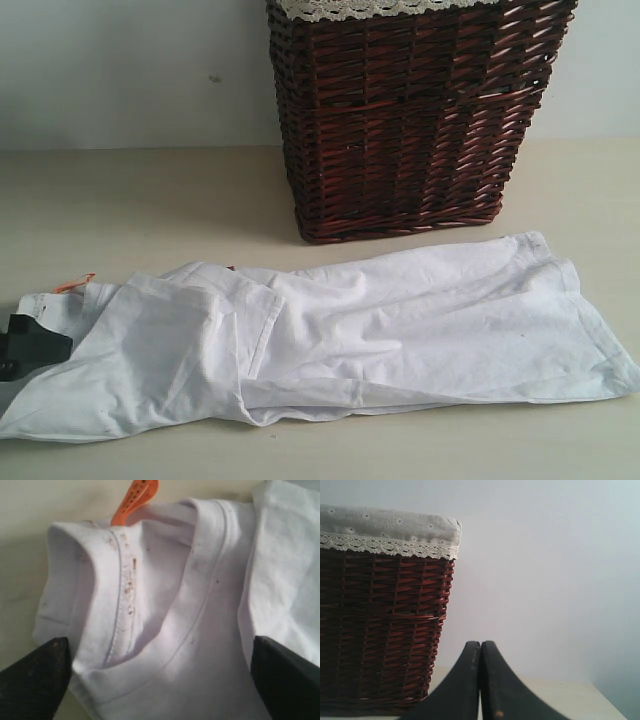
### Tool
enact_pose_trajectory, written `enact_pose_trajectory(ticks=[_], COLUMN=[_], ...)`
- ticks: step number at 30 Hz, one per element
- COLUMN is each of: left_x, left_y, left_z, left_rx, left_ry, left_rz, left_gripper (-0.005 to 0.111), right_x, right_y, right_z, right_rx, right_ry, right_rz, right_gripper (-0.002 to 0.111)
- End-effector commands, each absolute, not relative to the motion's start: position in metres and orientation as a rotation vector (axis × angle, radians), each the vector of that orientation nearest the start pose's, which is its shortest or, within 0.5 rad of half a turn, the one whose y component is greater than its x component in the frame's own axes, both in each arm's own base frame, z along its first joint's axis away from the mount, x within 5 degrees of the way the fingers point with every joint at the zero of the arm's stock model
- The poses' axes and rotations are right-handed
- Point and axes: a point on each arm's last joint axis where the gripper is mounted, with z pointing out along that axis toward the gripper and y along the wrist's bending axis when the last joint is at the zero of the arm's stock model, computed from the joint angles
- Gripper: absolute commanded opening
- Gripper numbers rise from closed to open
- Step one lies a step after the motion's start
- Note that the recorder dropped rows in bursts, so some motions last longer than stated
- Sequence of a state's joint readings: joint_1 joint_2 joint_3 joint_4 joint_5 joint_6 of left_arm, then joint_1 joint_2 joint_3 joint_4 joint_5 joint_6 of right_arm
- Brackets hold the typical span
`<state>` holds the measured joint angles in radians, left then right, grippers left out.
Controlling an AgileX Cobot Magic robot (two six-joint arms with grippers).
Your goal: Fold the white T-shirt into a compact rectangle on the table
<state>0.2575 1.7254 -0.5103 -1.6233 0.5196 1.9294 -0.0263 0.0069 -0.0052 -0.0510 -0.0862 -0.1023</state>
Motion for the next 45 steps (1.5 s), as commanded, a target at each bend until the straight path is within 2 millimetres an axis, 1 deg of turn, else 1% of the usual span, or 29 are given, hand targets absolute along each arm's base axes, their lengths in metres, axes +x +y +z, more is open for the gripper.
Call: enact_pose_trajectory(ticks=[1,5,10,12,13,16,21,28,31,34,37,41,43,45], left_x=[0.250,0.249,0.249,0.249,0.249,0.249,0.249,0.249,0.249,0.249,0.249,0.247,0.246,0.245], left_y=[0.018,0.018,0.018,0.018,0.018,0.018,0.017,0.017,0.016,0.013,0.006,-0.007,-0.010,-0.010], left_z=[0.102,0.097,0.097,0.097,0.097,0.096,0.097,0.097,0.098,0.099,0.105,0.115,0.118,0.118], left_rx=[0.195,0.189,0.188,0.188,0.188,0.200,0.203,0.199,0.200,0.211,0.247,0.313,0.333,0.346], left_ry=[2.520,2.539,2.540,2.540,2.540,2.542,2.535,2.530,2.529,2.508,2.450,2.342,2.313,2.312], left_rz=[-0.501,-0.513,-0.514,-0.514,-0.514,-0.513,-0.529,-0.537,-0.540,-0.584,-0.698,-0.898,-0.950,-0.957], left_gripper=[0.093,0.093,0.093,0.091,0.088,0.072,0.037,0.001,0.000,0.000,0.000,0.000,0.000,0.000], right_x=[0.055,0.055,0.055,0.055,0.055,0.055,0.055,0.055,0.055,0.055,0.055,0.055,0.055,0.055], right_y=[-0.001,-0.001,-0.001,-0.001,-0.001,-0.001,-0.001,-0.001,-0.001,-0.001,-0.001,-0.001,-0.001,-0.001], right_z=[0.222,0.222,0.222,0.222,0.222,0.222,0.222,0.222,0.222,0.222,0.222,0.222,0.222,0.222], right_rx=[-0.087,-0.087,-0.087,-0.087,-0.087,-0.087,-0.087,-0.087,-0.087,-0.087,-0.087,-0.087,-0.087,-0.087], right_ry=[1.390,1.390,1.390,1.390,1.390,1.390,1.390,1.390,1.390,1.390,1.390,1.390,1.390,1.390], right_rz=[-0.149,-0.149,-0.149,-0.149,-0.149,-0.149,-0.149,-0.149,-0.149,-0.149,-0.149,-0.149,-0.149,-0.149], right_gripper=[0.000,0.000,0.000,0.000,0.000,0.000,0.000,0.000,0.000,0.000,0.000,0.000,0.000,0.000])
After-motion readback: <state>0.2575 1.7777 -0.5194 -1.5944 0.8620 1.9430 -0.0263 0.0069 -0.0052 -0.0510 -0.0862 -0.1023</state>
